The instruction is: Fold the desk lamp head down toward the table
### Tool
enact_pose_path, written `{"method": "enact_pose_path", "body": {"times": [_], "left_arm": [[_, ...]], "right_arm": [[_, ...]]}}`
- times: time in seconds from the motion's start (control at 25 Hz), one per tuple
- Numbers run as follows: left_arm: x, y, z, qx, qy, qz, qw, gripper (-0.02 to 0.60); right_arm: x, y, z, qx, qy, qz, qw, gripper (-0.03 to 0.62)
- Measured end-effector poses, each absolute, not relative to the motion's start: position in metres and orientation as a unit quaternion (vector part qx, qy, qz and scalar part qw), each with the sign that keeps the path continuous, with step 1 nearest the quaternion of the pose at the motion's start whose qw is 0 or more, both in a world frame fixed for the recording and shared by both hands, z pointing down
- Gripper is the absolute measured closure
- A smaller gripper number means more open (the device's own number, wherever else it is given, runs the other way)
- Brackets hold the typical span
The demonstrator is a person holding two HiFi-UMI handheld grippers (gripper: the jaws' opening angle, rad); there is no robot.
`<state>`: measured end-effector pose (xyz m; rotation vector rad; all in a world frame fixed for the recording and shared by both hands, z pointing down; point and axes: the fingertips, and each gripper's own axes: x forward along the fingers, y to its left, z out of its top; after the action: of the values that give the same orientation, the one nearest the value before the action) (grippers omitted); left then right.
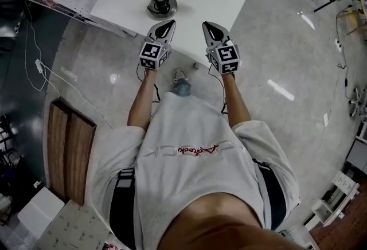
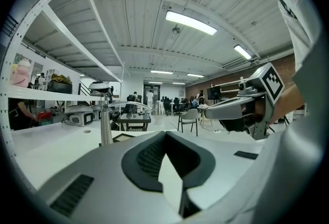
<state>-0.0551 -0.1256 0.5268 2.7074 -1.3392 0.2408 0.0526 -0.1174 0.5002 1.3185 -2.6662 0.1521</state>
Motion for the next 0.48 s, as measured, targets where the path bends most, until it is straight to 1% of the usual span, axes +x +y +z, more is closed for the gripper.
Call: {"method": "enact_pose_path", "body": {"times": [0.48], "left_arm": [[-0.034,-0.043,0.521,0.892,-0.442,0.074,0.05,0.554]], "right_arm": [[0.066,-0.041,0.499,0.443,-0.892,0.045,0.08,0.579]]}}
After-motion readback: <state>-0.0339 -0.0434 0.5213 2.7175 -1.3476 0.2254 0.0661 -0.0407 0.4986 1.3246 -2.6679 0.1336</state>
